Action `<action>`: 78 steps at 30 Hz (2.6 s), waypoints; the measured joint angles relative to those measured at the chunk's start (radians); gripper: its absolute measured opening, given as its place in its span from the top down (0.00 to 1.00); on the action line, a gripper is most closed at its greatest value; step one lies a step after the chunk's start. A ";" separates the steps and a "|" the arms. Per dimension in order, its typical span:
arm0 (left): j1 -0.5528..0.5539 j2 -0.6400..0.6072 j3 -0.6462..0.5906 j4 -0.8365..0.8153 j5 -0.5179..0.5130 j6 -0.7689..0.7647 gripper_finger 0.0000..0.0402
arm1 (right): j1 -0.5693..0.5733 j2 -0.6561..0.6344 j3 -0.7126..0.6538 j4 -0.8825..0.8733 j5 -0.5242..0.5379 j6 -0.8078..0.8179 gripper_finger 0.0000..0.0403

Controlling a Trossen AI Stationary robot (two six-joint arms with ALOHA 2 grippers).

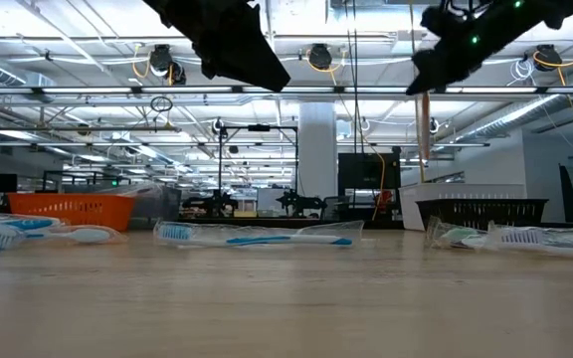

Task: Pick & Place Toothbrushes
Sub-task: Put the orange toothbrush into the white bin, then put the green toothbrush into the gray bin

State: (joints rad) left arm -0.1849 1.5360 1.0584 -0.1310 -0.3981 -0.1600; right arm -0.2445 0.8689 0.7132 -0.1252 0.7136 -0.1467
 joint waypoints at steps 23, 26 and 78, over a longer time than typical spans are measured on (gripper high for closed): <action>0.000 0.000 0.000 0.028 0.000 0.000 0.68 | -0.512 0.097 0.000 -0.255 -0.178 -0.085 1.00; 0.000 0.000 0.000 0.028 0.000 -0.001 0.68 | -0.550 0.142 0.000 -0.256 -0.192 -0.104 1.00; 0.003 0.000 -0.001 0.027 -0.001 0.007 0.68 | -0.288 -0.017 0.000 -0.623 -0.801 0.238 0.55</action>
State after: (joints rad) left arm -0.1818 1.5364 1.0576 -0.1040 -0.3988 -0.1532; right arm -0.5325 0.8523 0.7136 -0.7486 -0.0874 0.0916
